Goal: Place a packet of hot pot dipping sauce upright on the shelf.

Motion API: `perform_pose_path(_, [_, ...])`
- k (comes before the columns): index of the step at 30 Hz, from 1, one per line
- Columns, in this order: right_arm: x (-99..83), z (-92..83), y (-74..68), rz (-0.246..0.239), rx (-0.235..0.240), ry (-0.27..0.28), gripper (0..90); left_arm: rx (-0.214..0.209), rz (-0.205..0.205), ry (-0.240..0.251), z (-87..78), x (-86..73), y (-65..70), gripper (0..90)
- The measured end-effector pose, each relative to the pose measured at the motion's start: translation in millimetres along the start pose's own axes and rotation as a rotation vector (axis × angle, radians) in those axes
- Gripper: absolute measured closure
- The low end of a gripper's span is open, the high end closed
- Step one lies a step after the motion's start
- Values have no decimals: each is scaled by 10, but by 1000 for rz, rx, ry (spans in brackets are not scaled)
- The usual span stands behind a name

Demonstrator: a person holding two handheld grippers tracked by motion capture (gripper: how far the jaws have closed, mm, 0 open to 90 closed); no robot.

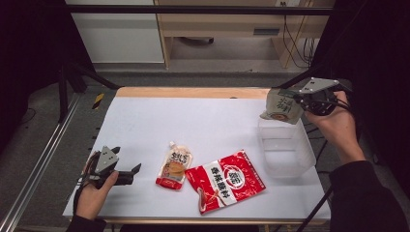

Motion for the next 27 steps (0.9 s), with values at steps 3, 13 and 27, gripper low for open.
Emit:
perform_pose_path(3, [-47, 61, 18, -5, 12, -11, 900, 0, -2, -1, 4, -2, 0, 47])
perform_pose_path(13, [-112, 188, 61, -11, 34, -32, 900, 0, -2, -5, 12, -9, -1, 47])
perform_pose_path(27, [-190, 304, 12, -8, 74, -82, 900, 2, 1, 4, 0, 9, 9, 45])
Point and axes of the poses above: each handheld gripper's, and its own axes: z roughly forward along the jaws, x roughly out of its top, y roughly to its right, the point moved 3 cm from there along z, roughly forward along the jaws, and after that the axes turned 14 degrees about z, right-handed, at the moved point
